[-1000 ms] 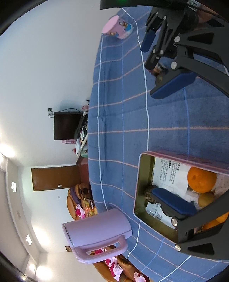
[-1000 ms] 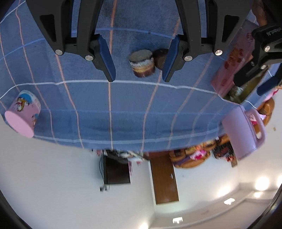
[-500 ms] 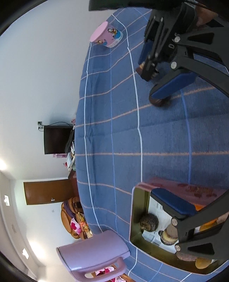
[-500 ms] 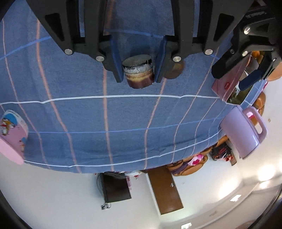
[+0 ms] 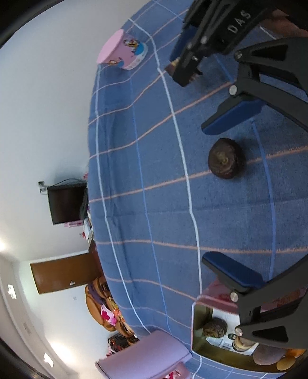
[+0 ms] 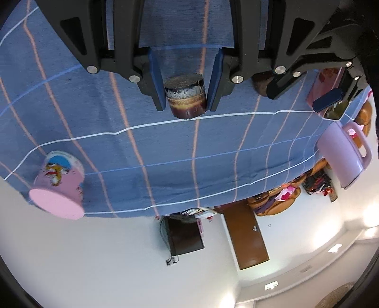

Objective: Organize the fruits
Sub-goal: 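Grasp the cut fruit piece with the right tool while the left tool grasps the brown fruit, then lift the brown fruit and cut fruit piece off the cloth with both tools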

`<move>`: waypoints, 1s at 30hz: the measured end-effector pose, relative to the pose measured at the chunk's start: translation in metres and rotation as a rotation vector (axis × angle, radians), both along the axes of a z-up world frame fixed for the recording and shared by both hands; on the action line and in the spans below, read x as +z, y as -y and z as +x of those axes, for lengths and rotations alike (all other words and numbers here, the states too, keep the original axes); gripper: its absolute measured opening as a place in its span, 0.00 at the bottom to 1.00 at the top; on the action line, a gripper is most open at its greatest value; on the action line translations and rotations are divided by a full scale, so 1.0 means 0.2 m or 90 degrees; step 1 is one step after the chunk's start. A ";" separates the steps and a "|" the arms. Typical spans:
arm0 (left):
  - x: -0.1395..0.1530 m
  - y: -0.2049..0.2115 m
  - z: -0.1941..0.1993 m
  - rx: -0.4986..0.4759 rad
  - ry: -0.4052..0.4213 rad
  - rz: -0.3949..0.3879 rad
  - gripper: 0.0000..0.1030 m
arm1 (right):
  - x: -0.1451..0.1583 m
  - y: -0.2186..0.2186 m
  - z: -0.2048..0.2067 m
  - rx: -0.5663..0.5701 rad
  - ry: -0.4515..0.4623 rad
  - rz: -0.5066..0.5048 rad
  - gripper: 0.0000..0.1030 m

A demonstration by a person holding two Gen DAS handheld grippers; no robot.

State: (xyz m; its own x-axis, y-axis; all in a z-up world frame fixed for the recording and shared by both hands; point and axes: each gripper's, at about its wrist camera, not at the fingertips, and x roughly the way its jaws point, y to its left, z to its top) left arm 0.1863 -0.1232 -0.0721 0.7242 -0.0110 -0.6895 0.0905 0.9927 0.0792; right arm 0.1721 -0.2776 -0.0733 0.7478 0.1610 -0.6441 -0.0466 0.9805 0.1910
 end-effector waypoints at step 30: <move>-0.06 0.00 0.03 -0.041 -0.058 -0.038 0.38 | 0.03 -0.02 -0.03 0.028 0.033 -0.010 0.37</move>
